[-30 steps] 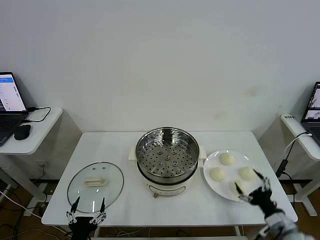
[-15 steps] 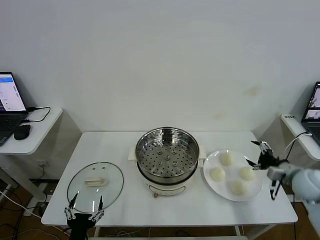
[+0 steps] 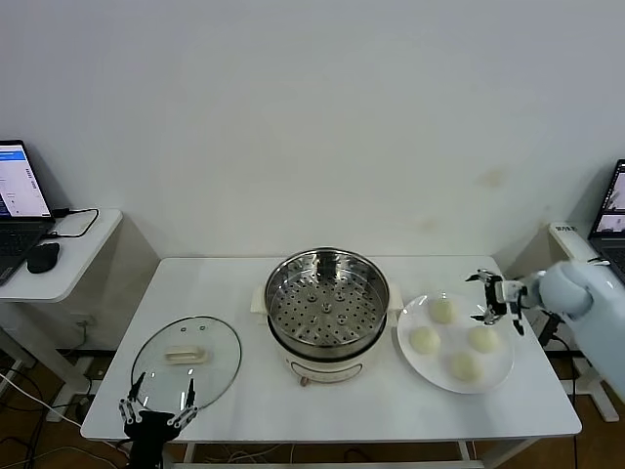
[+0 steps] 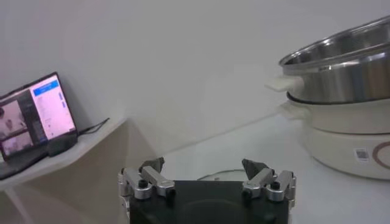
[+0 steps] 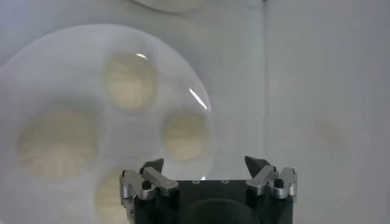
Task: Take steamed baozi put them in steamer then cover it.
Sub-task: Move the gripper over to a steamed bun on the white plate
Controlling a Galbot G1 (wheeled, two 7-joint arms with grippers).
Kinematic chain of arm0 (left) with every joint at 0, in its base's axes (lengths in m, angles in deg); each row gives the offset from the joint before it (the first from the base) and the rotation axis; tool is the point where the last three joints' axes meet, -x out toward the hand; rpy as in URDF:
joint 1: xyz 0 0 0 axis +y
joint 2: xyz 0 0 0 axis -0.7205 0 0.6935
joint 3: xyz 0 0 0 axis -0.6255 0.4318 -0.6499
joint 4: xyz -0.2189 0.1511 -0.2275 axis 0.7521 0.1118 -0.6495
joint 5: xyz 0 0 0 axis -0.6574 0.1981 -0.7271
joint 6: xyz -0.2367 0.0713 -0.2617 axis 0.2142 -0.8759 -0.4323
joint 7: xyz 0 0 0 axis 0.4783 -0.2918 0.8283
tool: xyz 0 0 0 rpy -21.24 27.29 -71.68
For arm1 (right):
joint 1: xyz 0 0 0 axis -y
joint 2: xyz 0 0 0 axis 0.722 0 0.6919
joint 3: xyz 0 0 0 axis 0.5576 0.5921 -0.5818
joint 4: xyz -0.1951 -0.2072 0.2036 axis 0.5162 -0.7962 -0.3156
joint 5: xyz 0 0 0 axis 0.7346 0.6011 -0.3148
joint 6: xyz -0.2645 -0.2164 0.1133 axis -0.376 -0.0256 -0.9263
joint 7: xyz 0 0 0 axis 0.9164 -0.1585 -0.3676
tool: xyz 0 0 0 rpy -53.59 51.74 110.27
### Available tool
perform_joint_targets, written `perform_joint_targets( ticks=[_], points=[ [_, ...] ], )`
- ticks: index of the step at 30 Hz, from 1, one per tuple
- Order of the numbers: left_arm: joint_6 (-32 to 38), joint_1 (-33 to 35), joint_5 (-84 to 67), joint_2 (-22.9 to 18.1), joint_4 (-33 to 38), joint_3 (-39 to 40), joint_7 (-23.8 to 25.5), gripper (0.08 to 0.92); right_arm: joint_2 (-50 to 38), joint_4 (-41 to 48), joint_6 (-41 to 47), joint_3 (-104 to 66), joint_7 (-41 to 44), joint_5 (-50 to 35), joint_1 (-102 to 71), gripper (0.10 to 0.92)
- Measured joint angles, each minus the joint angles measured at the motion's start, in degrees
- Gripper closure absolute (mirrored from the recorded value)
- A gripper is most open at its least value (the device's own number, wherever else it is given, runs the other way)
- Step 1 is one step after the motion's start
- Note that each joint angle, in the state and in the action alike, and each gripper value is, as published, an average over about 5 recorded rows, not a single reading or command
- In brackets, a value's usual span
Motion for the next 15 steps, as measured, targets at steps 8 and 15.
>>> perform_joint_targets(
  ticks=[8,15],
  points=[
    [-0.04,0.15,0.20,0.17,0.03,-1.07,0.23,0.177,5.28,7.58,-0.17,5.59,1.25,1.03,4.76,0.203],
    [0.06,0.33,0.30,-0.08,0.01,-1.44,0.20,0.177,8.50,12.06,-0.03,7.52,0.99,2.38,6.31,0.203]
  ],
)
